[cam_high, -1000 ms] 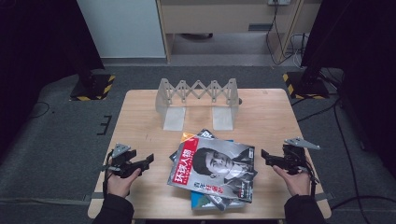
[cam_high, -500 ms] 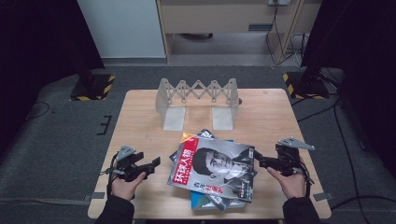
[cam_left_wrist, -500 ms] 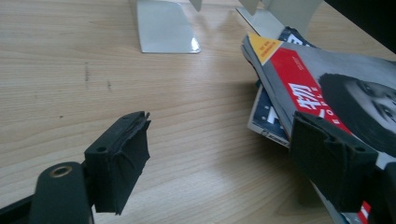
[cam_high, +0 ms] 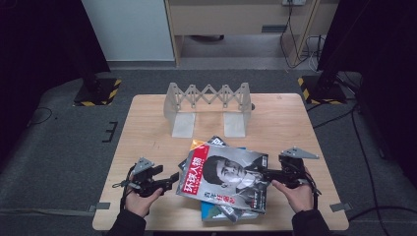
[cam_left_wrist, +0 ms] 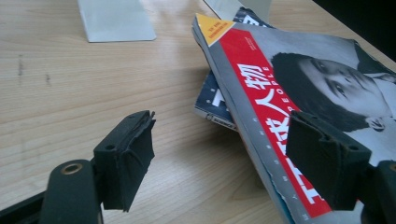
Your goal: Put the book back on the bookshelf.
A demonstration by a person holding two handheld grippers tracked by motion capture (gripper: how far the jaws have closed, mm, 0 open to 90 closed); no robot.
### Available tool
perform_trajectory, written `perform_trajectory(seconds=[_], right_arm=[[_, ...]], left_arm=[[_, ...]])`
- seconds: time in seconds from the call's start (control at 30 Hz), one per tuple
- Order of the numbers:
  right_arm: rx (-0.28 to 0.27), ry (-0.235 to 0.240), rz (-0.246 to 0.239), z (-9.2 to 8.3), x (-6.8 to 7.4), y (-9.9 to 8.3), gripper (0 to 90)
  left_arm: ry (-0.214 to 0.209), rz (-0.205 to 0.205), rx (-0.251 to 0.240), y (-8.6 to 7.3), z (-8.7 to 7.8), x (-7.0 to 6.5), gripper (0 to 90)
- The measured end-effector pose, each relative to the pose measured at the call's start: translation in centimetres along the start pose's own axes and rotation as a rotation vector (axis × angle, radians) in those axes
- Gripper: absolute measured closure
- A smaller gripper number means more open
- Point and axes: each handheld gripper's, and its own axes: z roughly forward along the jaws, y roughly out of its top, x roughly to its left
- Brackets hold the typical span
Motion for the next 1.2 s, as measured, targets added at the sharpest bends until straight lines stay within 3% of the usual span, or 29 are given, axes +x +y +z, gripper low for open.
perform_trajectory(seconds=[0.27, 0.8, 1.2], right_arm=[[0.02, 0.012, -0.025, 0.7, 0.8, -0.5, 8.3], [0.059, 0.037, -0.044, 2.0, 1.5, -1.8, 7.7], [0.09, 0.053, -0.042, 2.8, 1.7, -2.4, 7.9]], left_arm=[[-0.038, -0.01, 0.024, -0.3, 0.6, -0.7, 23.8], [-0.109, -0.008, 0.129, -1.2, 2.6, -1.9, 25.5], [-0.203, -0.054, 0.167, -1.6, 3.9, -2.2, 24.2]])
